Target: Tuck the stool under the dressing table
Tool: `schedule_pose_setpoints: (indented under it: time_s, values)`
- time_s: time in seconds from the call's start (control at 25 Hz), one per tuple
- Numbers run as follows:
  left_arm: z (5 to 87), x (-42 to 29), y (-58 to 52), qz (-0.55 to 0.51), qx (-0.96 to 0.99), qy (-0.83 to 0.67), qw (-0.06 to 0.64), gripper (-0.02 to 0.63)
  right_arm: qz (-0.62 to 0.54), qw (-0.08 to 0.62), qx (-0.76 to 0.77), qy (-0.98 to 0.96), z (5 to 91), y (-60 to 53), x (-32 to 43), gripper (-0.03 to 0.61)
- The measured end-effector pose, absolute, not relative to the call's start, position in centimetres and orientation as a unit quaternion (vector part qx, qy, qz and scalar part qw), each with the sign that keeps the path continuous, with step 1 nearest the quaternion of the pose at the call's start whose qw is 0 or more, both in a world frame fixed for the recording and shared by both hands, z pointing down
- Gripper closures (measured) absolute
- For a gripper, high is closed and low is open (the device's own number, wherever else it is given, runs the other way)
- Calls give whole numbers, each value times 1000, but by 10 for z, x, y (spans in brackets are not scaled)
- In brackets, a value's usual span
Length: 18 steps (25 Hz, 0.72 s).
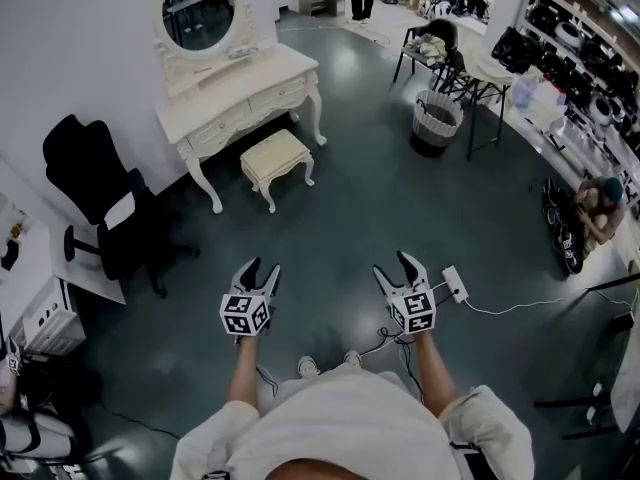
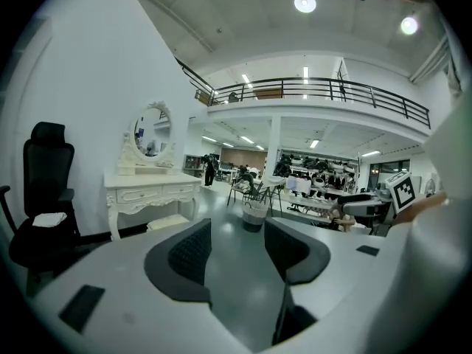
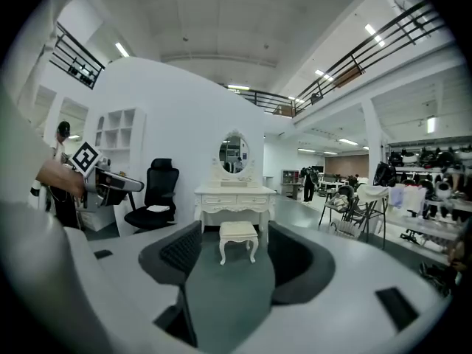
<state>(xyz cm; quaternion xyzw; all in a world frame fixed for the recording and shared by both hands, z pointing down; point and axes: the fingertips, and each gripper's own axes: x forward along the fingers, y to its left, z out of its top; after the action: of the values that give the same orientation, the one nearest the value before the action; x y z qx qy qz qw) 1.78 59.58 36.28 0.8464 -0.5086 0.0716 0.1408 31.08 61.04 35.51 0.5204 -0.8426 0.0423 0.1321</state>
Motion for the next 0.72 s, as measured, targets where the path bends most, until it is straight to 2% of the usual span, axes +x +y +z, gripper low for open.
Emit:
schedule_pose_setpoints:
  time_s: [0.72]
  values:
    - [372, 81, 605, 78, 833, -529, 143, 410, 40, 145, 499, -853, 366, 600, 364, 305]
